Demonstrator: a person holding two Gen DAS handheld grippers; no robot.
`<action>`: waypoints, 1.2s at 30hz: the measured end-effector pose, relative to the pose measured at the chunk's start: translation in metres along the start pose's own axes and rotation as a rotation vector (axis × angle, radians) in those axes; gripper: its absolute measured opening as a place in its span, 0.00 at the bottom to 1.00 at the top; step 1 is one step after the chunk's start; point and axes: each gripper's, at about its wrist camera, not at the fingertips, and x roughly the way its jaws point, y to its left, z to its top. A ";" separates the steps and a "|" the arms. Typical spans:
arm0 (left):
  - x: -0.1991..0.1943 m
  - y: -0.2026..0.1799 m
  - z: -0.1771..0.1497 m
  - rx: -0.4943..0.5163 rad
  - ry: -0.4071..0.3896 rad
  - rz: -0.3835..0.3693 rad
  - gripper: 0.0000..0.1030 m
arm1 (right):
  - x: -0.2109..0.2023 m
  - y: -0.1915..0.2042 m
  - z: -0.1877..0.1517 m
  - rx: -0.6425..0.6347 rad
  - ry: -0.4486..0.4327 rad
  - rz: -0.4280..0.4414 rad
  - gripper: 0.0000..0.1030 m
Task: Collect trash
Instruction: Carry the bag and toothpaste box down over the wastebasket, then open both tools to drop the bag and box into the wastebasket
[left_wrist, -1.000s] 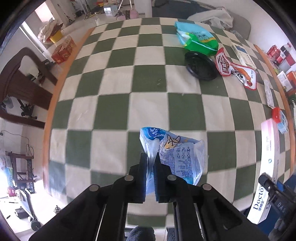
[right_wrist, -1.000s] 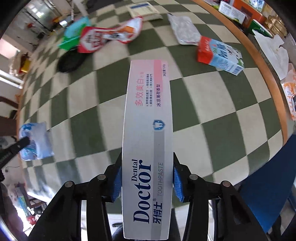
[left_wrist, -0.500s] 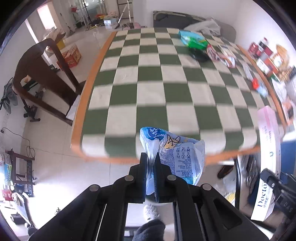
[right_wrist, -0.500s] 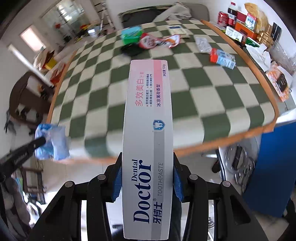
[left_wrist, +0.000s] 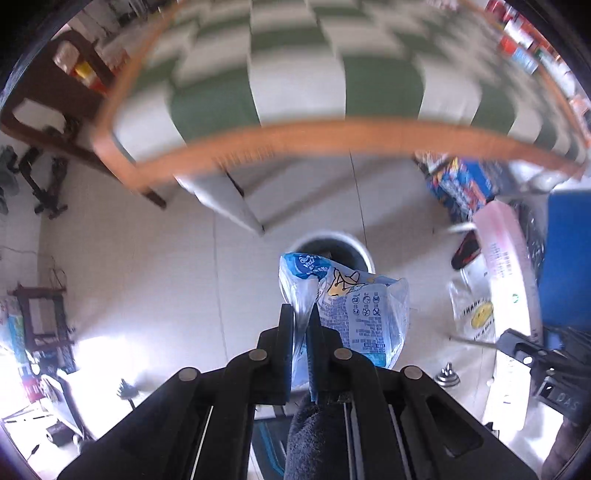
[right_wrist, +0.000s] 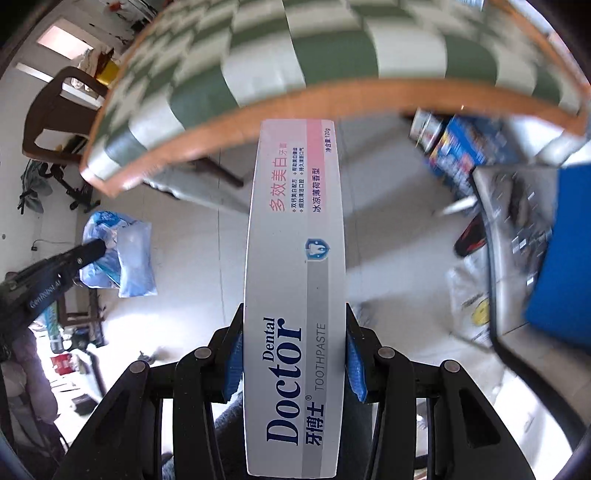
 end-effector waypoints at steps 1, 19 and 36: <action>0.018 -0.002 -0.002 0.004 0.025 -0.007 0.04 | 0.019 -0.006 -0.003 0.004 0.032 0.012 0.46; 0.307 0.014 0.026 -0.140 0.373 -0.252 0.09 | 0.365 -0.085 0.011 0.124 0.401 0.207 0.47; 0.309 0.048 0.002 -0.127 0.260 -0.006 1.00 | 0.395 -0.069 0.034 0.003 0.247 -0.216 1.00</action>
